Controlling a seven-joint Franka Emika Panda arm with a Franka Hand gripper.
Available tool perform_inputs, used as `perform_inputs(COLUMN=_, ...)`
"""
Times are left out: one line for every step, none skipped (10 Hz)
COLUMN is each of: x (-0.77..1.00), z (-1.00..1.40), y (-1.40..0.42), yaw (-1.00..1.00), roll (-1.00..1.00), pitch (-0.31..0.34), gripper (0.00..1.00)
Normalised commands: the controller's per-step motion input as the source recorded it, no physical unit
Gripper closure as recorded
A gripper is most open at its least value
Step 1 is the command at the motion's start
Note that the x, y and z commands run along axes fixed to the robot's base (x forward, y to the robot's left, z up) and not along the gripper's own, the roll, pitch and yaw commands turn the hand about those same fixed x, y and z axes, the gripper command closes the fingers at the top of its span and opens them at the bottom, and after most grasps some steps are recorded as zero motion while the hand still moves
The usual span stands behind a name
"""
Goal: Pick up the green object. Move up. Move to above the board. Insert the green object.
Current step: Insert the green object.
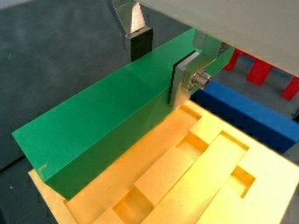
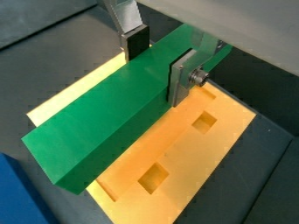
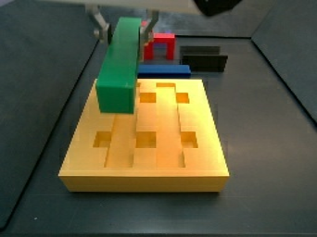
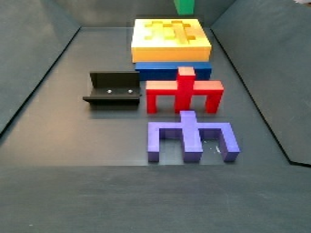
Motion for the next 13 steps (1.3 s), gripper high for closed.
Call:
perform_inputs(x=-0.25, z=-0.68, y=-0.01, yaw=0.0, roll=0.0, pitch=-0.1, gripper=1.0)
perform_inputs(x=-0.2, z=-0.64, y=-0.05, yaw=0.02, roll=0.0, pitch=-0.12, gripper=1.0)
perform_inputs(x=-0.17, z=-0.61, y=-0.11, yaw=0.08, roll=0.02, pitch=-0.11, gripper=1.0)
perform_inputs(x=-0.01, z=-0.46, y=-0.25, yaw=0.21, roll=0.05, pitch=-0.116, gripper=1.0)
perform_inputs(x=0.04, z=-0.46, y=-0.25, yaw=0.18, roll=0.06, pitch=-0.116, gripper=1.0)
perform_inputs(x=0.21, z=-0.42, y=-0.17, yaw=0.16, roll=0.12, pitch=-0.051, gripper=1.0)
perform_inputs(x=0.36, z=-0.42, y=0.0, yaw=0.07, roll=0.19, pitch=0.0, gripper=1.0)
perform_inputs(x=0.29, z=-0.39, y=0.0, yaw=0.0, roll=0.24, pitch=0.044, gripper=1.0)
perform_inputs(x=0.02, z=-0.23, y=0.0, yaw=-0.14, roll=0.18, pitch=0.04, gripper=1.0)
perform_inputs(x=0.0, z=-0.21, y=0.0, yaw=-0.1, roll=0.19, pitch=0.057, gripper=1.0)
perform_inputs(x=-0.17, z=-0.11, y=0.0, yaw=-0.01, roll=0.14, pitch=0.041, gripper=1.0)
perform_inputs(x=-0.24, z=-0.13, y=0.0, yaw=0.0, roll=0.08, pitch=0.0, gripper=1.0)
perform_inputs(x=-0.18, z=-0.16, y=0.0, yaw=0.0, roll=0.03, pitch=0.0, gripper=1.0)
